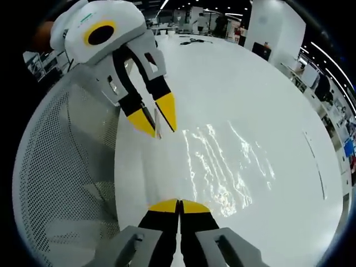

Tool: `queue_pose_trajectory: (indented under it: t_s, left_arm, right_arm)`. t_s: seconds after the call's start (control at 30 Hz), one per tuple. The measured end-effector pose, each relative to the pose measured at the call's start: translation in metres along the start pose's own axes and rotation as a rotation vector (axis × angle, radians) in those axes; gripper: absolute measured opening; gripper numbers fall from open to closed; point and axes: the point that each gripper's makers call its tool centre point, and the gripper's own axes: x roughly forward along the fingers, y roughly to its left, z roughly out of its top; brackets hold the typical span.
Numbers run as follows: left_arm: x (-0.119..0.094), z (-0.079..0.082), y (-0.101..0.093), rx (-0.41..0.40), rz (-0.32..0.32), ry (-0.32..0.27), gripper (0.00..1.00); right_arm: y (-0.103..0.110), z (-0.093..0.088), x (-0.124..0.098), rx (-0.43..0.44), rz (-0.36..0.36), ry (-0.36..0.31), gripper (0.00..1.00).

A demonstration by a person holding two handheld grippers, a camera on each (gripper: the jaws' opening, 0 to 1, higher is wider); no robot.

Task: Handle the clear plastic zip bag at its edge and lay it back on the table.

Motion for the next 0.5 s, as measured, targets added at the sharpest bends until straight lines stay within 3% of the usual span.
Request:
queue_pose_trajectory:
  t_s: [0.17, 0.5]
  left_arm:
    - [-0.002, -0.001, 0.002, 0.014, 0.014, 0.001, 0.25]
    - [-0.007, 0.017, 0.007, 0.017, 0.029, -0.072, 0.26]
  right_arm:
    - [-0.002, -0.002, 0.002, 0.021, 0.0, 0.017, 0.0]
    - [-0.003, -0.001, 0.002, 0.057, 0.003, 0.03, 0.0]
